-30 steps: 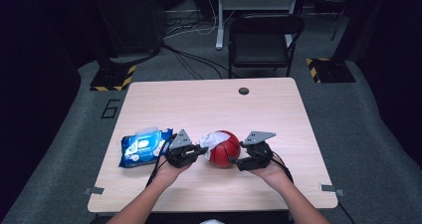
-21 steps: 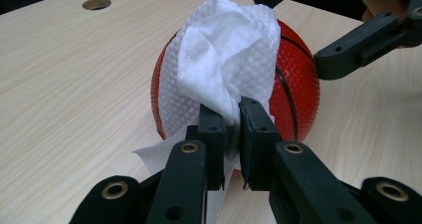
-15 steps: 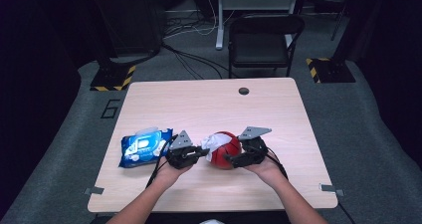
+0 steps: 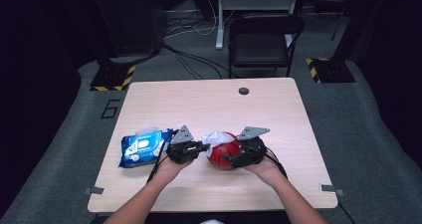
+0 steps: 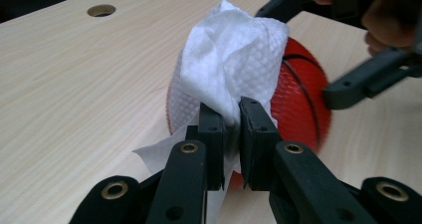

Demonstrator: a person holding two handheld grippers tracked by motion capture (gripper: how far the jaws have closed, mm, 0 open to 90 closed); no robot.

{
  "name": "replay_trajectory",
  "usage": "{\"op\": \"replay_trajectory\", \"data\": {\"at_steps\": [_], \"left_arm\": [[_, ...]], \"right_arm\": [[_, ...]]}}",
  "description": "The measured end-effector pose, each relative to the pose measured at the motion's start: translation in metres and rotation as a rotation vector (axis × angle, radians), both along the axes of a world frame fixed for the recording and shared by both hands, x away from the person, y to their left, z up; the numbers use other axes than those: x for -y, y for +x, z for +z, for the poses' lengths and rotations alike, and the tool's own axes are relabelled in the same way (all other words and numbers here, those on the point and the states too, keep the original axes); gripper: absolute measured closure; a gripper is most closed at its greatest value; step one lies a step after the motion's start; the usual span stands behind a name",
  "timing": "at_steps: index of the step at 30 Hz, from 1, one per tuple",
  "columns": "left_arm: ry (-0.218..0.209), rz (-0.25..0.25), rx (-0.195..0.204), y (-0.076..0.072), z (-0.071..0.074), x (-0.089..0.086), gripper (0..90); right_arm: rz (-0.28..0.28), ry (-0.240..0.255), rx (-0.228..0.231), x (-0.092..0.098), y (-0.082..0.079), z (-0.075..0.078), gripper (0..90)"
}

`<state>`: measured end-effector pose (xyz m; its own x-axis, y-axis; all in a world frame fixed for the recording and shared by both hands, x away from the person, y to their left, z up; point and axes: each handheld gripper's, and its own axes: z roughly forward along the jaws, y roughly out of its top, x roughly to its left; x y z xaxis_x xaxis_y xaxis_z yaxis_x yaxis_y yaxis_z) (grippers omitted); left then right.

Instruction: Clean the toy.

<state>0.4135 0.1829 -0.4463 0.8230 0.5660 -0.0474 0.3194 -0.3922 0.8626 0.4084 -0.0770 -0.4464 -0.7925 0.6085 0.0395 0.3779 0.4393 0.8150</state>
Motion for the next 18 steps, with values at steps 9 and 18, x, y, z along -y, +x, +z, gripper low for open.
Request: {"op": "replay_trajectory", "data": {"at_steps": [9,18], "left_arm": [[0.026,0.064,-0.074,0.02,-0.021,-0.001,81.6],[-0.034,-0.05,0.001,0.01,0.019,0.018,81.5]], "right_arm": [[0.013,-0.002,-0.008,0.004,0.001,-0.001,10.4],[0.036,-0.009,0.012,0.004,-0.001,-0.001,10.4]]}}
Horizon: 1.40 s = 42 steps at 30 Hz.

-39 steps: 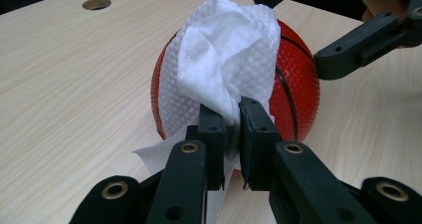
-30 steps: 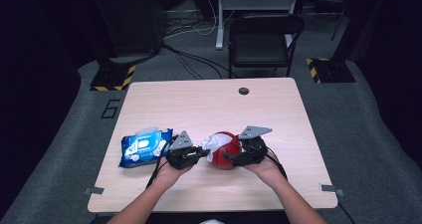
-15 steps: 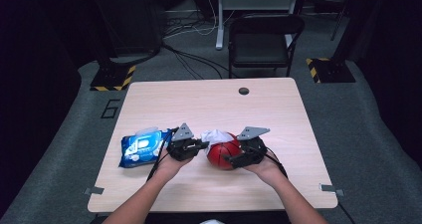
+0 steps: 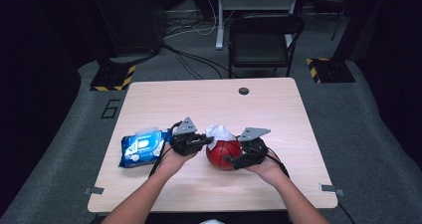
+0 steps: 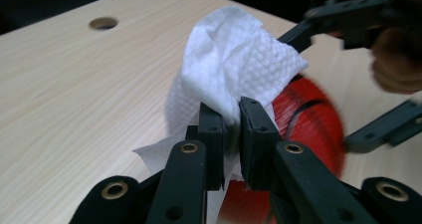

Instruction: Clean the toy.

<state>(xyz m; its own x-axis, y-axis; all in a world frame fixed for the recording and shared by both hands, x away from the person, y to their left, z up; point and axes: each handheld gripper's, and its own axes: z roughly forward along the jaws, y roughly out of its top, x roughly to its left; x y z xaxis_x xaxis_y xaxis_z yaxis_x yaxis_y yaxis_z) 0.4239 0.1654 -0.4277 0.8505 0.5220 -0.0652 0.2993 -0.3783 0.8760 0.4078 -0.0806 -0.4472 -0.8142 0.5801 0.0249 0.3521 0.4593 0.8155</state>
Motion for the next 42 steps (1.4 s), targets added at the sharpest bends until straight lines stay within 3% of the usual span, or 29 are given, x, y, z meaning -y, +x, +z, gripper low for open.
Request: {"op": "replay_trajectory", "data": {"at_steps": [2,4,6,7,14,19,23,28,33,36,42], "left_arm": [[0.009,-0.037,-0.009,-0.001,-0.001,0.007,80.9],[-0.014,-0.033,-0.008,0.0,-0.003,0.005,78.7],[-0.035,-0.009,-0.037,0.004,-0.005,0.001,65.1],[-0.037,-0.002,-0.044,0.004,-0.006,-0.001,62.6],[-0.042,-0.04,-0.047,0.002,-0.011,-0.006,52.9],[-0.076,-0.045,-0.066,0.003,-0.016,-0.008,49.3],[-0.079,-0.043,-0.07,0.003,-0.016,-0.006,49.0],[-0.08,-0.032,-0.067,0.003,-0.016,-0.004,49.0],[-0.085,-0.041,-0.061,0.001,-0.016,0.0,49.2],[-0.079,-0.043,-0.056,0.001,-0.016,0.0,49.3],[-0.08,-0.044,-0.061,0.002,-0.016,-0.001,49.2]], "right_arm": [[0.002,0.001,0.001,0.0,0.001,0.0,10.3],[0.0,-0.004,-0.007,0.001,0.0,0.0,10.1],[0.002,0.005,-0.007,0.003,0.001,0.0,10.1],[0.004,0.004,-0.006,0.003,0.001,0.0,10.1],[0.012,0.008,-0.003,0.003,0.001,0.0,9.8],[0.023,0.012,-0.014,0.006,0.002,0.0,10.3],[0.021,0.025,-0.039,0.01,0.003,0.001,11.2],[0.013,0.059,-0.028,0.018,0.003,0.013,17.5],[-0.035,0.137,0.037,0.013,0.001,0.035,39.5],[-0.051,0.16,0.046,0.003,0.005,0.042,44.7],[-0.031,0.087,0.017,-0.006,0.015,0.028,55.2]]}}
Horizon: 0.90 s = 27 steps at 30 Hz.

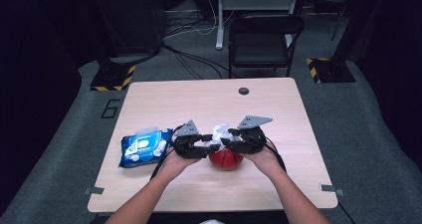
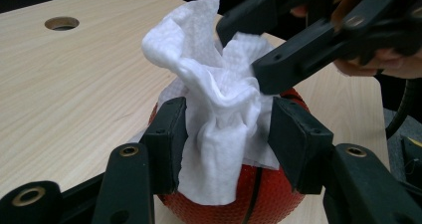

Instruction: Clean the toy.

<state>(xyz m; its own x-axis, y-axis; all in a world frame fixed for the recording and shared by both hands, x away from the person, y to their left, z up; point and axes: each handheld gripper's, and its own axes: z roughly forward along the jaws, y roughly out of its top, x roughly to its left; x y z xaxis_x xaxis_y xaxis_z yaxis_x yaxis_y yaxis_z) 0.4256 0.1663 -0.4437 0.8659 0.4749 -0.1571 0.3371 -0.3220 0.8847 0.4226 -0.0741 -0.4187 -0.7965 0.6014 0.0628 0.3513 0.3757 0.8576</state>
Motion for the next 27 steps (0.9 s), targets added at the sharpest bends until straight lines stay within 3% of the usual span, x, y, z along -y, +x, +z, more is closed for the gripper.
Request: {"op": "replay_trajectory", "data": {"at_steps": [2,3,10,13,16,22,25,27], "left_arm": [[0.013,0.006,0.004,-0.001,0.001,-0.001,48.6],[0.023,-0.001,-0.005,-0.001,0.001,-0.002,43.7],[0.038,-0.017,-0.015,-0.008,-0.015,-0.004,25.3],[0.046,0.009,0.002,-0.007,-0.016,0.002,16.6],[0.042,-0.019,0.017,-0.006,-0.013,0.006,15.1],[0.057,-0.031,-0.027,0.001,-0.017,0.013,6.7],[0.085,-0.036,-0.062,0.004,-0.023,0.016,1.1],[0.082,-0.036,-0.059,0.004,-0.024,0.017,0.3]], "right_arm": [[0.009,0.028,-0.004,0.001,0.001,-0.006,59.2],[0.004,0.041,0.0,0.001,0.001,-0.008,61.3],[0.007,0.029,0.023,0.001,-0.003,-0.007,68.2],[0.013,0.03,0.029,-0.001,-0.004,-0.007,69.3],[0.035,0.024,0.031,-0.003,-0.005,-0.006,70.7],[0.044,0.027,0.028,-0.003,-0.004,-0.007,71.6],[0.037,0.031,0.028,0.0,-0.004,-0.006,72.4],[0.029,0.043,0.023,0.003,-0.003,-0.006,73.2]]}}
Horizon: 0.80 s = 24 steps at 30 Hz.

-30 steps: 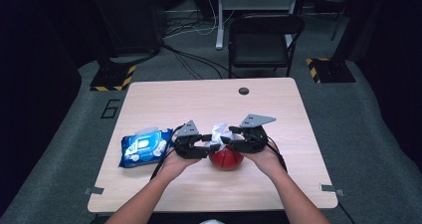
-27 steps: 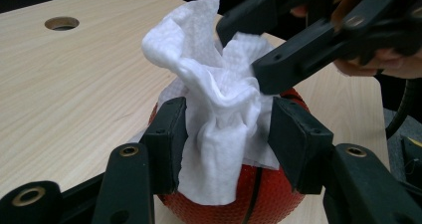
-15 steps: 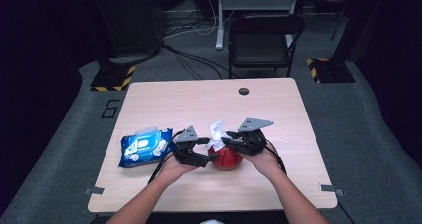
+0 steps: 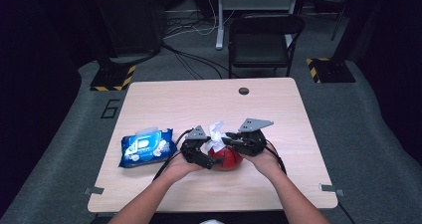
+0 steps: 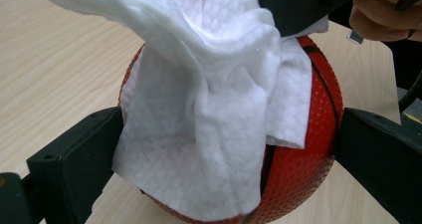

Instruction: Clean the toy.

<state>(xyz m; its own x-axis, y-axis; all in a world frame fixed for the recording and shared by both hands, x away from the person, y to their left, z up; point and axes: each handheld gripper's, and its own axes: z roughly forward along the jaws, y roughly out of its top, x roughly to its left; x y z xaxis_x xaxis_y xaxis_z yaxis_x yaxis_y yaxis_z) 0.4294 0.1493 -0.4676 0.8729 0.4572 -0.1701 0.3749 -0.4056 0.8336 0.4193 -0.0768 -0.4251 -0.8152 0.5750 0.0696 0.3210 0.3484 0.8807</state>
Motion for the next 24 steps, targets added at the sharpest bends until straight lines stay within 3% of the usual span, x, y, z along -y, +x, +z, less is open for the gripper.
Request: {"op": "replay_trajectory", "data": {"at_steps": [5,8,12,15,24], "left_arm": [[0.001,0.003,0.016,-0.002,0.003,0.0,2.8],[-0.027,0.006,0.05,-0.003,0.009,0.0,7.8],[-0.01,0.005,0.031,0.001,0.008,0.008,2.5],[-0.02,0.007,0.012,0.003,0.007,0.007,1.7],[-0.015,0.007,0.006,0.003,0.008,0.008,1.7]], "right_arm": [[-0.01,0.007,-0.002,0.004,0.0,0.0,73.8],[-0.011,0.01,-0.012,0.006,0.002,0.0,74.1],[-0.003,0.005,-0.014,0.005,0.001,0.0,74.1],[-0.005,0.003,0.001,0.005,0.0,0.001,74.2],[-0.124,0.063,0.059,0.021,-0.001,0.004,73.8]]}}
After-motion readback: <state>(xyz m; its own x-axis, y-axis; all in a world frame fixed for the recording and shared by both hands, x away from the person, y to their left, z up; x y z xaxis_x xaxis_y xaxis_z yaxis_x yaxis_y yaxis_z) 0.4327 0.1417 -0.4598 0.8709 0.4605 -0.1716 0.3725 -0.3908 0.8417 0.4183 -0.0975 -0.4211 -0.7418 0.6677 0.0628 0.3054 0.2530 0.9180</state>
